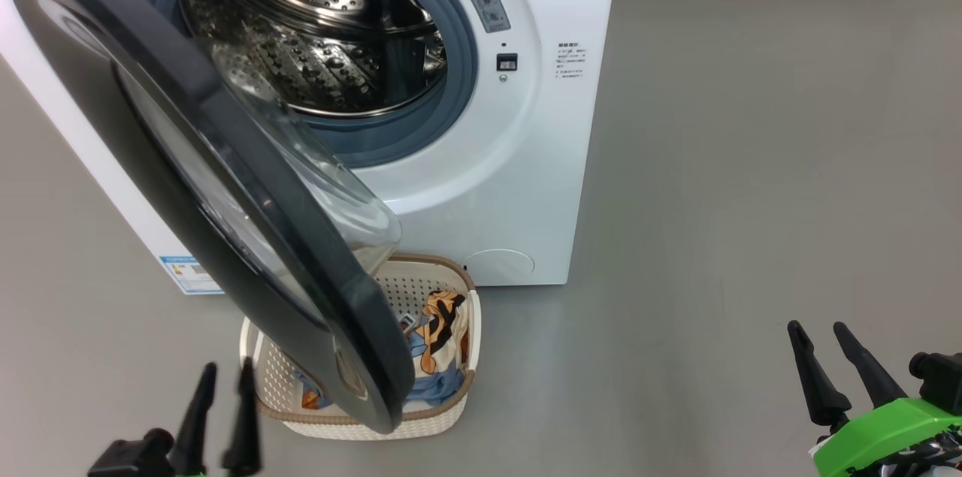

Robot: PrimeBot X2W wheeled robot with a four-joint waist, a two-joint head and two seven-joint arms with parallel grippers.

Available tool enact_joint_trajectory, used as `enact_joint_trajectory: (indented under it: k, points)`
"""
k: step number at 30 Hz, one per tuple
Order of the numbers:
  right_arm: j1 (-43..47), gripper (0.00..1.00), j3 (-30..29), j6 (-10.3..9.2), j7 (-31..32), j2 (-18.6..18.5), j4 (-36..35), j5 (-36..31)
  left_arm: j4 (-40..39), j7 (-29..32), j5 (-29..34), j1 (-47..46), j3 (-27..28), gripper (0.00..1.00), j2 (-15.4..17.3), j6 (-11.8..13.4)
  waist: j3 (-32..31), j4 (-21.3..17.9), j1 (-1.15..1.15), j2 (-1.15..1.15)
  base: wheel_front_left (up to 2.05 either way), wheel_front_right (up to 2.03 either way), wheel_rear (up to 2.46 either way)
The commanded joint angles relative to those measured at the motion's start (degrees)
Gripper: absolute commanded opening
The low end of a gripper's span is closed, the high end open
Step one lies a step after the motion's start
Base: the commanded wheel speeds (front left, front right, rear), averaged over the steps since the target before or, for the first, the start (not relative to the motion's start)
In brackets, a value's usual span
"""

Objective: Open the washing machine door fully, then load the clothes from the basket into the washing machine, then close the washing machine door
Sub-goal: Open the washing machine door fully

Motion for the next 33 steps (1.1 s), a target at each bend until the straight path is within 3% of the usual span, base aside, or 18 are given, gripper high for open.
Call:
enact_joint_trajectory:
  k: [1,10,17,21,26,33]
  points:
    - [0.1,1.0,0.7,0.09,-0.7,-1.0,-1.2,-0.7,-2.4,-0.4,-0.3,-2.1,2.2,0.0,0.7,0.1,0.0,0.2,0.0,0.0,0.0,0.0,0.0]
    - [0.2,1.0,0.1,0.09,-0.7,-1.0,-1.5,-1.2,-10.7,-0.4,-1.4,-3.8,5.0,0.0,0.7,1.7,0.2,0.6,0.0,0.0,0.0,0.0,0.0]
    - [0.3,1.0,0.1,0.09,-0.7,-1.2,-1.7,-1.8,-24.8,-0.4,-0.5,-4.4,4.0,0.0,0.7,5.6,0.1,0.4,0.0,0.0,0.0,0.0,0.0]
    - [0.4,1.0,-0.3,0.09,-0.7,-1.2,-2.0,-2.4,-32.9,-0.4,0.8,-4.6,-1.1,0.0,0.7,7.4,0.1,0.4,0.0,0.0,0.0,0.0,0.0]
    - [0.5,1.0,-0.4,0.09,-0.7,-1.1,-2.4,-3.2,-37.5,1.6,2.0,-5.1,-10.4,0.0,0.7,8.2,0.2,0.3,0.0,0.0,0.0,0.0,0.0]
    - [0.5,1.0,-0.6,0.09,-0.7,-0.9,-3.6,-5.4,-32.9,3.7,-3.2,-7.2,-23.2,0.0,0.7,9.3,0.3,0.4,0.0,0.0,0.0,0.0,0.0]
